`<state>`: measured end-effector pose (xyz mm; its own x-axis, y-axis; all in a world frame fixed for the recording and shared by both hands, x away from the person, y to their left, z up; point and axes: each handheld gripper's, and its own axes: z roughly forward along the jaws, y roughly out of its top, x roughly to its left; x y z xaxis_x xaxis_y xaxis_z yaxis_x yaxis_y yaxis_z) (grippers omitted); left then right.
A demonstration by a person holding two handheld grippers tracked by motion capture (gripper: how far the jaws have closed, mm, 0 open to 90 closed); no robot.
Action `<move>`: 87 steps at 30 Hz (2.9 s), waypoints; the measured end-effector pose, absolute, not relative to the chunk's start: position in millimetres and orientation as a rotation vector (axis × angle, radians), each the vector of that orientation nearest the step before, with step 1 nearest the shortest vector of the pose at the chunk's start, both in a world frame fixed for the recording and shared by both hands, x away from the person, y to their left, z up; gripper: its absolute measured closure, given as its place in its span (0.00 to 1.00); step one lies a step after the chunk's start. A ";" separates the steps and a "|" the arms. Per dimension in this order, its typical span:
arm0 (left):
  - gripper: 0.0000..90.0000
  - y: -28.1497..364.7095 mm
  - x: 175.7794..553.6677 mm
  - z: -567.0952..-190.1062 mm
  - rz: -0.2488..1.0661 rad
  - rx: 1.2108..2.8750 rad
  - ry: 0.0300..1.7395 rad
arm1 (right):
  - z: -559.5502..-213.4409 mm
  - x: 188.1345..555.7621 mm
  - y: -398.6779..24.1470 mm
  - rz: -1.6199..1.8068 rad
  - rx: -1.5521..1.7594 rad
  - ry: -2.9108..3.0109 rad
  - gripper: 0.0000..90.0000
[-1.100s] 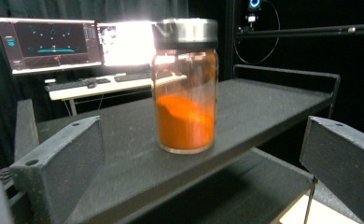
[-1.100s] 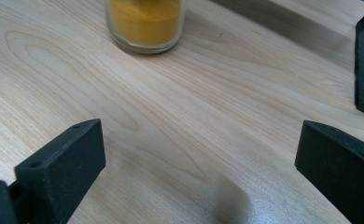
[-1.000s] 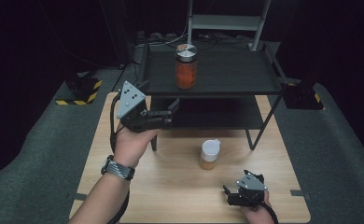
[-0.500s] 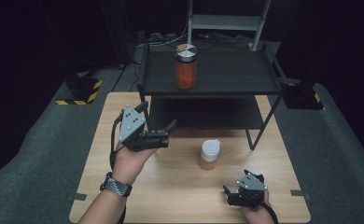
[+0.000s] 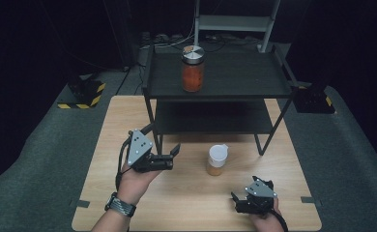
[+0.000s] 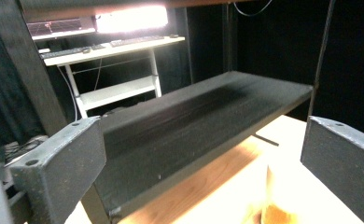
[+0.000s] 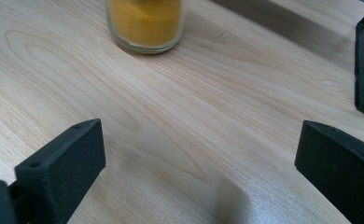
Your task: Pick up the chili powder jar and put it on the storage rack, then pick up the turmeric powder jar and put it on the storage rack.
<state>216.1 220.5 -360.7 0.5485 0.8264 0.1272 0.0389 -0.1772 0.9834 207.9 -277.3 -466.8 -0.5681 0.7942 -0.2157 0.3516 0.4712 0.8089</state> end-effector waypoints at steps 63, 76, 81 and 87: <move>0.01 227.1 199.8 -467.6 0.770 2.038 0.976 | -467.3 205.0 -271.3 0.951 0.929 2.129 0.02; 0.01 223.7 195.7 -469.5 0.804 2.032 0.971 | -468.1 203.9 -270.6 0.946 0.898 2.136 0.02; 0.01 222.5 197.2 -468.6 0.800 2.052 0.956 | -467.3 205.3 -272.2 0.953 0.904 2.143 0.02; 0.01 224.0 198.5 -468.0 0.788 2.063 0.937 | -467.9 204.2 -273.7 0.961 0.902 2.138 0.01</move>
<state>198.5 224.0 -468.0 0.5476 0.8055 0.2265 0.3615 -0.4718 0.8042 204.2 -273.7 -467.9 -0.5748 0.7782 -0.2531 0.3274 0.5021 0.8004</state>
